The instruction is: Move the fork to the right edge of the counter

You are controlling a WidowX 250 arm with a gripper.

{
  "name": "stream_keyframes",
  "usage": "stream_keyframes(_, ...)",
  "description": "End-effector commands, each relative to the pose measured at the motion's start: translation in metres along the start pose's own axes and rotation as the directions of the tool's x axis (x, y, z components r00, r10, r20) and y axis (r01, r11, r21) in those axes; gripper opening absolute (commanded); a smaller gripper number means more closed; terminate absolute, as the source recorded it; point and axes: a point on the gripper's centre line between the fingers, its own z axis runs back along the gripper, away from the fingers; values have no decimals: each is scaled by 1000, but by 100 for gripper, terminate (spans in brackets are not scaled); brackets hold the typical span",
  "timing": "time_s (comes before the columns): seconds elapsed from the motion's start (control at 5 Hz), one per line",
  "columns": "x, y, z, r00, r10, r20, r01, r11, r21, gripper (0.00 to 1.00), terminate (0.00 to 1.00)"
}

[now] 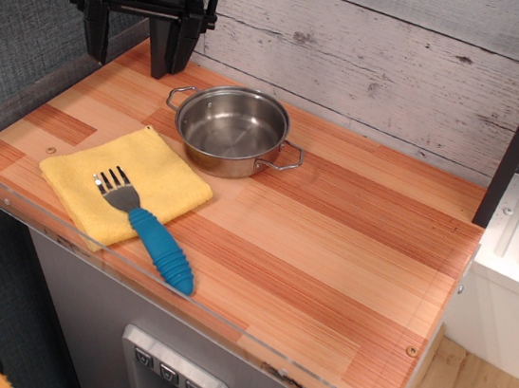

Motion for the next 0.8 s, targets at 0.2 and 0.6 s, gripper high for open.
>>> stream_keyframes(0.2,-19,8,-1,993,113,17,-114,993,42,100,0)
stream_keyframes(0.6,-68,5,-10,939,341,39,-341,940,5,100,0)
